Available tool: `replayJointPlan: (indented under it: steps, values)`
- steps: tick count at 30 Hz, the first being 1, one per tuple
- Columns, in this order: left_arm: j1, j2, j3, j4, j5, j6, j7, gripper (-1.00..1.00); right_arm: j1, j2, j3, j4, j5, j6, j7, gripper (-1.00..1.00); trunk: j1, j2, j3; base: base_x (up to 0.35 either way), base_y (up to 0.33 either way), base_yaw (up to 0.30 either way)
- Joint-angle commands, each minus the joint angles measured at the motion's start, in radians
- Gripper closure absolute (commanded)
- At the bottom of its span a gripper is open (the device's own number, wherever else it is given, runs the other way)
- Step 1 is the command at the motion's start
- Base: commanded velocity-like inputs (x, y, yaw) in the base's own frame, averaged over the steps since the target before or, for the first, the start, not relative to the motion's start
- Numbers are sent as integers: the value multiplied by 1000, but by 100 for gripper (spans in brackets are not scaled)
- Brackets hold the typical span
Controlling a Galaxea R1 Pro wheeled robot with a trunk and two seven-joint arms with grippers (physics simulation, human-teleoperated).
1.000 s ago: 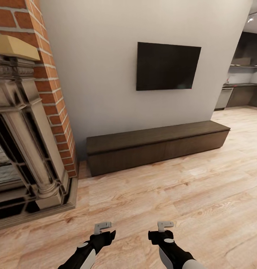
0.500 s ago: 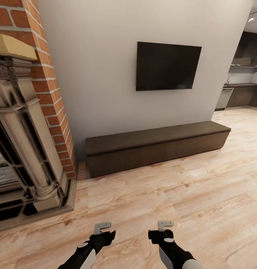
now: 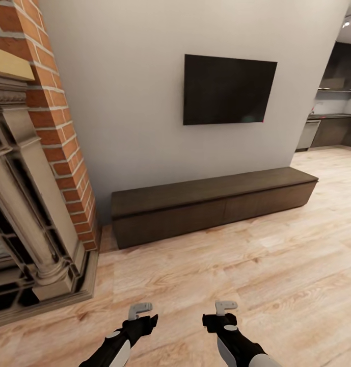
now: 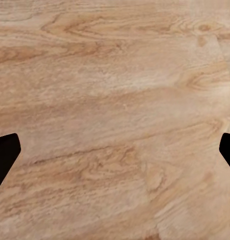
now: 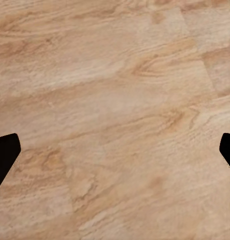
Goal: Place each of the two pumpkins and all three candles from the living room inside a cabinet in the living room (use any cabinet), then make sure every cabinet is closed, and position the cauldron so it is next to a table in the living room.
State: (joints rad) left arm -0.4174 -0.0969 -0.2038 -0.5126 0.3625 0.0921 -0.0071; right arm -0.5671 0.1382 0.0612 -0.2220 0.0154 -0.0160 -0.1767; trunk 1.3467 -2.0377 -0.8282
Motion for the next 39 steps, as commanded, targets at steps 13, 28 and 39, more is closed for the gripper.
replayJointPlan:
  steps: [13, 28, 39]
  values:
    - [-1, 6, -2, -1, 10, 5, -1, -100, -1, 0, 5, 1, -3, -45, -8, -100, 0, 0, -1, 321, -1, 0]
    - [-1, 6, -2, -1, 9, 4, -1, -100, -1, 0, 6, 7, 1, -49, -6, -100, 0, 0, -1, 328, 0, 0]
    - [-1, 8, -3, -11, 7, 4, 0, -100, -2, -1, 30, 10, 93, -17, -59, -100, 0, 0, -1, 123, 0, 0]
